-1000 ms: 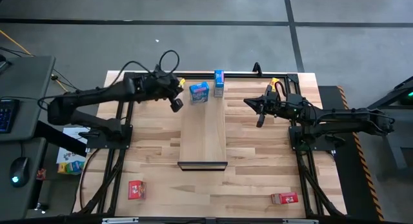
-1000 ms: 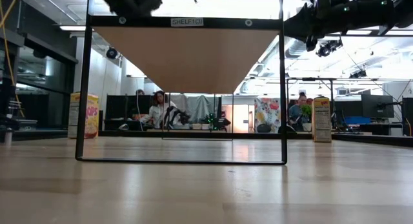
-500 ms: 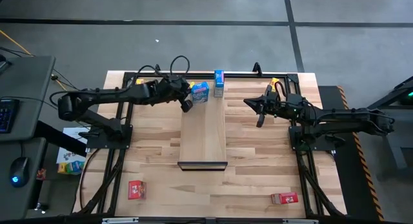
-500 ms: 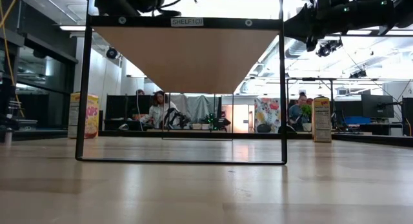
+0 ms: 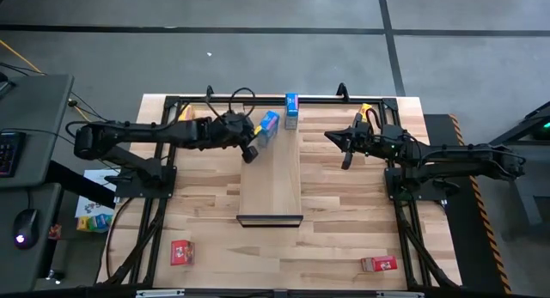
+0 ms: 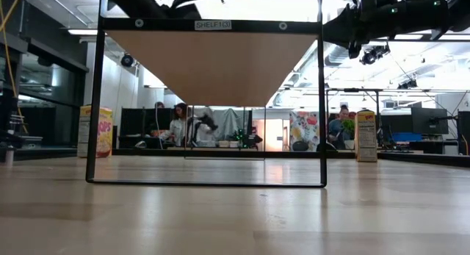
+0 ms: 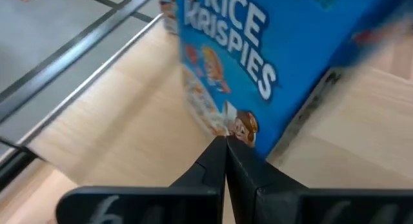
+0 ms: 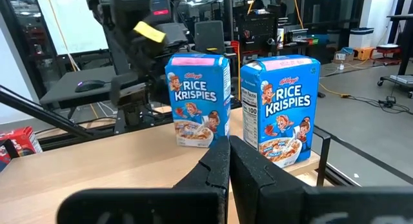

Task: Stack cereal on shelf
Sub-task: Put the blue cereal box on the shelf

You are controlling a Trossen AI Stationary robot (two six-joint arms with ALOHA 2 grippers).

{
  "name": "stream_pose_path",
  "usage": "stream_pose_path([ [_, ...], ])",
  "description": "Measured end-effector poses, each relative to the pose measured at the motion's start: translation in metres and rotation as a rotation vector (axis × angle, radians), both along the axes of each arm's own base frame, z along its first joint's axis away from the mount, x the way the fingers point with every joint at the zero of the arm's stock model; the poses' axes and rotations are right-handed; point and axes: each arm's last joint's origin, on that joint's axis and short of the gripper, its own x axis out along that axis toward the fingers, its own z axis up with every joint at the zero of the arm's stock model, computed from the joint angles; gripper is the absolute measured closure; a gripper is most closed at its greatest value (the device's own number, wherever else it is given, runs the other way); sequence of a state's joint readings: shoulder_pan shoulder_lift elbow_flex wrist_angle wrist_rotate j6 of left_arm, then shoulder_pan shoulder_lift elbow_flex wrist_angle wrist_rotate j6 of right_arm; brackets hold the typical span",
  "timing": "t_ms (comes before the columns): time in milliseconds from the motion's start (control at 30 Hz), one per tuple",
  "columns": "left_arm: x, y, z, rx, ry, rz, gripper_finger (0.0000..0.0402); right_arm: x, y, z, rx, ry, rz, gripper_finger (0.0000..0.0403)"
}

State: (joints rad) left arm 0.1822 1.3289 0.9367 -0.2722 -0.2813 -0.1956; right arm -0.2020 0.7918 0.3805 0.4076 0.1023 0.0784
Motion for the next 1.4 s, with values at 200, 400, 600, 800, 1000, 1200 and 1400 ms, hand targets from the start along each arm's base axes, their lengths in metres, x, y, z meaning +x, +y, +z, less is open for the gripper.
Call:
stream_pose_path([
  [200,-0.002,-0.010,0.004,-0.017,-0.019,-0.019,0.0401,0.000,0.000,0.000,0.000,0.000,0.000,0.0403],
  [400,-0.017,-0.022,0.021,-0.037,0.002,-0.019,0.0401,0.000,0.000,0.000,0.000,0.000,0.000,0.0403],
  [600,-0.018,-0.045,0.024,0.007,0.016,-0.253,0.0401,0.000,0.000,0.000,0.000,0.000,0.000,0.0403],
  [800,-0.010,-0.047,-0.006,0.115,-0.024,-0.417,0.0401,0.000,0.000,0.000,0.003,-0.001,0.000,0.0403],
  [1000,-0.010,-0.024,-0.014,0.198,-0.058,-0.439,0.0401,0.000,0.000,0.000,0.010,-0.003,0.000,0.0403],
  [1200,-0.010,0.003,-0.014,0.221,-0.075,-0.421,0.0401,0.000,0.000,0.000,0.010,-0.003,0.000,0.0403],
  [1400,-0.009,0.017,-0.013,0.206,-0.128,-0.447,0.0401,0.000,0.000,0.000,0.011,0.000,-0.001,0.0403],
])
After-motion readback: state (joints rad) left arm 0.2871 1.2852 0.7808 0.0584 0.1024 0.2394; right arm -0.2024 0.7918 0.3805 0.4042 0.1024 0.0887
